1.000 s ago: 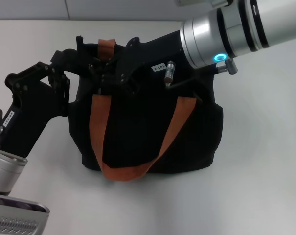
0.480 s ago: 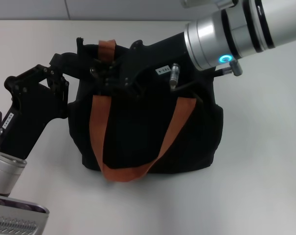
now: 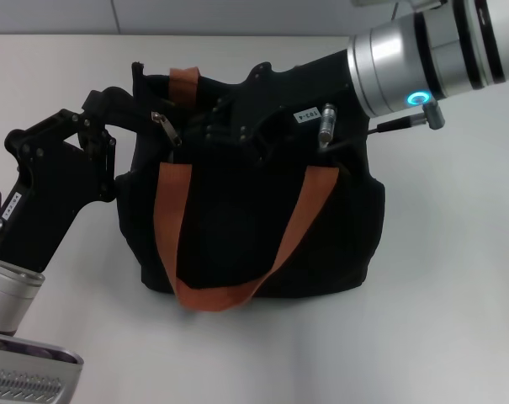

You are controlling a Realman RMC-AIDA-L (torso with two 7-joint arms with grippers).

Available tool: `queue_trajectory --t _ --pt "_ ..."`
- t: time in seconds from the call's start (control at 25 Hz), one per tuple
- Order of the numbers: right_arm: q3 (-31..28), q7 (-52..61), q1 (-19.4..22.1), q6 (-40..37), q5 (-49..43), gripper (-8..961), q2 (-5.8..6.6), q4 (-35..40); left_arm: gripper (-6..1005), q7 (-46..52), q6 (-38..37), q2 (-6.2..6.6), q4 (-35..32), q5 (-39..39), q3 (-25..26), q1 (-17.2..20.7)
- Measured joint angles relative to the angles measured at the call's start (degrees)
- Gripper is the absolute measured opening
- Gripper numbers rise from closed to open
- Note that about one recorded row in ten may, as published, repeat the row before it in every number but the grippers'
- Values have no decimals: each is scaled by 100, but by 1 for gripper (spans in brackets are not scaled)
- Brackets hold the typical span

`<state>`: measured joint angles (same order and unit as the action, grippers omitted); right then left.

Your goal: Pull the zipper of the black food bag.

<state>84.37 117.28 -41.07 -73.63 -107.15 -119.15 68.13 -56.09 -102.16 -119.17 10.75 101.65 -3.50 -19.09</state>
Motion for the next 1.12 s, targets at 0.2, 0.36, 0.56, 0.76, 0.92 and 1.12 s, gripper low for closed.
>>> queue_trajectory --t 0.2,0.36,0.56,0.76,0.92,1.12 --pt "-117 -16 45 -60 0 42 -1 -13 17 2 -2 -1 3 4 -1 -6" --pt "-167 -49 83 -42 36 20 -10 -29 17 2 -6 -1 5 30 -13 -16" --pt "-166 -26 -1 -20 66 20 -35 -114 17 -8 -7 -1 20 34 -24 -34" --pt "-128 108 -217 87 72 76 -42 -412 17 -10 -7 -1 23 37 -34 -41" --pt "-120 129 -308 159 76 121 -44 -560 18 -17 -6 -1 23 39 -37 -44" --pt "-106 131 -349 224 163 201 -48 -581 17 -23 -5 -1 23 40 -37 -47"
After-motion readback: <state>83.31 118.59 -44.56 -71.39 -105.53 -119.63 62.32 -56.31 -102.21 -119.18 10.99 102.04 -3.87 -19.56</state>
